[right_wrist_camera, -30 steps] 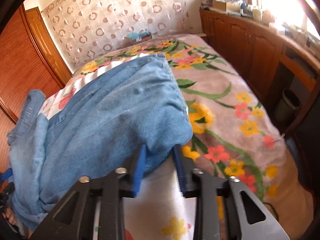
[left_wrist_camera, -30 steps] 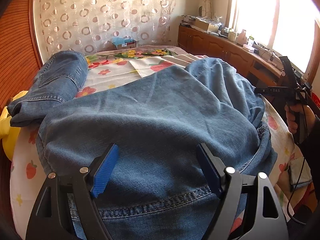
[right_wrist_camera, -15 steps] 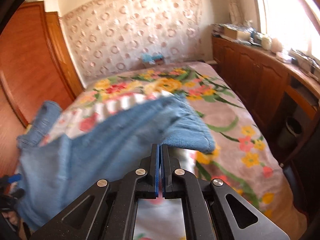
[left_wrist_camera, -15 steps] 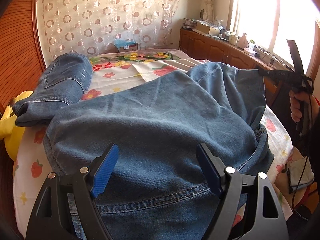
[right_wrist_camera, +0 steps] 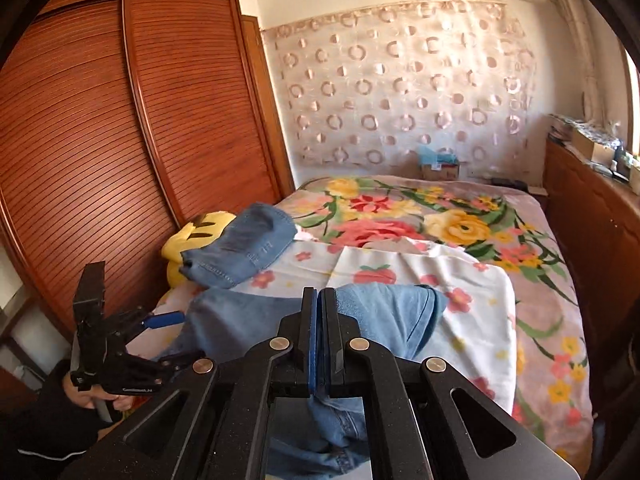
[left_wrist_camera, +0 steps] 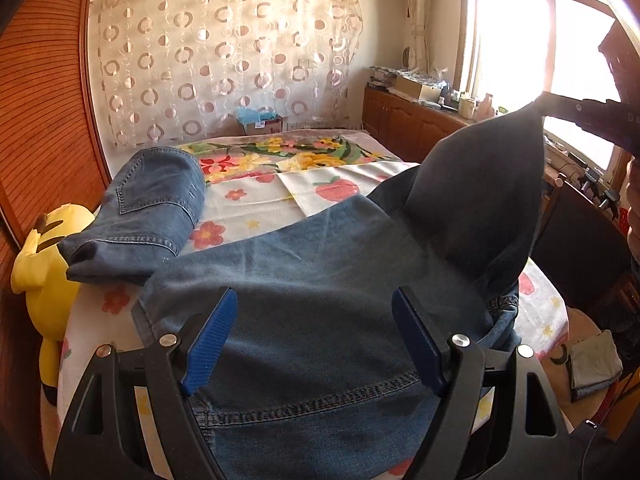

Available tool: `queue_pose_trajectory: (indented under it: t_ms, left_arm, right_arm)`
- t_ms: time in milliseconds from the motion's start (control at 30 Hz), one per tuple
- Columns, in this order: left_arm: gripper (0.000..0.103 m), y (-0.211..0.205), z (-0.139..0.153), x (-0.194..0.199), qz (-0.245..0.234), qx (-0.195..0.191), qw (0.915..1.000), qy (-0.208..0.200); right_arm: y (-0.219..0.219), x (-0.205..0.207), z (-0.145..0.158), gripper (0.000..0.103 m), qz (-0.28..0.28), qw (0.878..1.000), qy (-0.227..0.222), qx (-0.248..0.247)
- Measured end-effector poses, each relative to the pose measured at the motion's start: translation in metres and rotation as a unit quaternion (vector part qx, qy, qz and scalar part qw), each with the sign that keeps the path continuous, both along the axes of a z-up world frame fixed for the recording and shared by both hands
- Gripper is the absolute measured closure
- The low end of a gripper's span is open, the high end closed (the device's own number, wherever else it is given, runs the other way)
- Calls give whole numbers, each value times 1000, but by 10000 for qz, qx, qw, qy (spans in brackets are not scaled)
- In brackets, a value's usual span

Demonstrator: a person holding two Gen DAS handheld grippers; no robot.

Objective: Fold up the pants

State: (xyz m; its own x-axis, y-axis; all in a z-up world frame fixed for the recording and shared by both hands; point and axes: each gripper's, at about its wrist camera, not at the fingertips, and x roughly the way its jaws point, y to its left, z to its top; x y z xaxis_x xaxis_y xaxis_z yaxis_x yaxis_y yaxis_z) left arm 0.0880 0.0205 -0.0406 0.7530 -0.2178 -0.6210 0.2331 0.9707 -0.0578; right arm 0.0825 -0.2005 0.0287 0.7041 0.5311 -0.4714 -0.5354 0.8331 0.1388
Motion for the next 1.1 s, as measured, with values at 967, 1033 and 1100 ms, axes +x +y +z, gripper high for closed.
queue_pose_trajectory:
  t_ms: [967,1033,1100]
  left_arm:
    - [51,-98,-35,30,-1431,56,9889,409]
    - [51,-102,-39,30,-1494,140,9876,464]
    - [51,-107,-45,32,-1508,286,9865,577]
  right_arm:
    - [8,87,-95,64,-683,9906,1143,-329]
    - [10,93,-101,64,-653,9907,1144,-347]
    - [13,101,-108,64,-628,9904,1179,-347]
